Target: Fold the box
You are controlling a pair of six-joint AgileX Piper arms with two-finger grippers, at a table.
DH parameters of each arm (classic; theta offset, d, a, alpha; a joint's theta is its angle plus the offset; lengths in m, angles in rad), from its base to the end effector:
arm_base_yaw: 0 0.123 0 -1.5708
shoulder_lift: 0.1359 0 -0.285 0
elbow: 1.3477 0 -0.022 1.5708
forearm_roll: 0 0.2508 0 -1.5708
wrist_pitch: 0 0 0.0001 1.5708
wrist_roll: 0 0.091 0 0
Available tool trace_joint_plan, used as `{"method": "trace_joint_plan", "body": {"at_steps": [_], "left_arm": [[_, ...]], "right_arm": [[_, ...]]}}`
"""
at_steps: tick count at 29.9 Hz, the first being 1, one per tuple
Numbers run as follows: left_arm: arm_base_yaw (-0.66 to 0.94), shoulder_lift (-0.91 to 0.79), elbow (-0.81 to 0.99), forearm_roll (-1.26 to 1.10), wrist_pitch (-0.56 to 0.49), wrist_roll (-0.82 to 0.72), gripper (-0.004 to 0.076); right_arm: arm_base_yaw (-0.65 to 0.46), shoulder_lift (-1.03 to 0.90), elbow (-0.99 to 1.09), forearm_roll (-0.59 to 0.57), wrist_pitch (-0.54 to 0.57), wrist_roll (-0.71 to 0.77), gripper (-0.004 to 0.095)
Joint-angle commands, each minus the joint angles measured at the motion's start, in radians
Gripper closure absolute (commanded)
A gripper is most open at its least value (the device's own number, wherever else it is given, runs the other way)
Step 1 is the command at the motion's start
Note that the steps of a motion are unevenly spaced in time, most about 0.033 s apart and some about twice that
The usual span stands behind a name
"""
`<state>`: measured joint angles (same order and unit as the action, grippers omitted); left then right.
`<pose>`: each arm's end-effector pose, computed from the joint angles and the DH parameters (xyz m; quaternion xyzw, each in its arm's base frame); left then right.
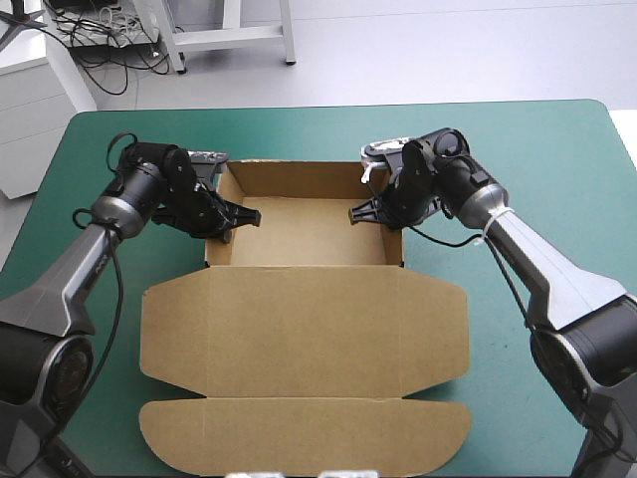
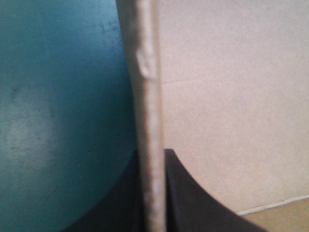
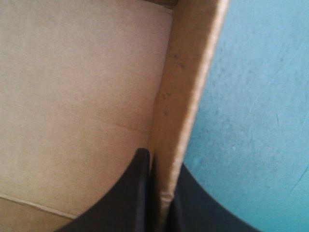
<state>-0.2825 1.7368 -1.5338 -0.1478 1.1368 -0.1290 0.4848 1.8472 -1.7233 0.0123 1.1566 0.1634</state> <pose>0.3470 -0.1134 0.3024 0.0555 0.9833 -0.1018 0.1401 0.3526 0.1869 0.3123 -0.1558 0.9698 0.0654 0.1759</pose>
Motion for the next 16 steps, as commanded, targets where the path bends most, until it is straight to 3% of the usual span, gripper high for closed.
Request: {"method": "trace_joint_plan", "body": {"at_steps": [1,10,16], "left_arm": [[-0.035,-0.026,-0.028,0.004,-0.087,0.037,0.0734],[-0.049,0.064,-0.028,-0.041,-0.068,0.037,0.0734],[-0.051,0.088,-0.028,-0.041,-0.068,0.085,0.0733]], "right_arm": [[-0.012,-0.056,0.073,-0.063,0.047,-0.047,0.0909],[-0.012,-0.056,0.147,-0.07,0.021,-0.034,0.0909],[-0.012,-0.056,0.145,-0.066,-0.098,0.033,0.0909]]}}
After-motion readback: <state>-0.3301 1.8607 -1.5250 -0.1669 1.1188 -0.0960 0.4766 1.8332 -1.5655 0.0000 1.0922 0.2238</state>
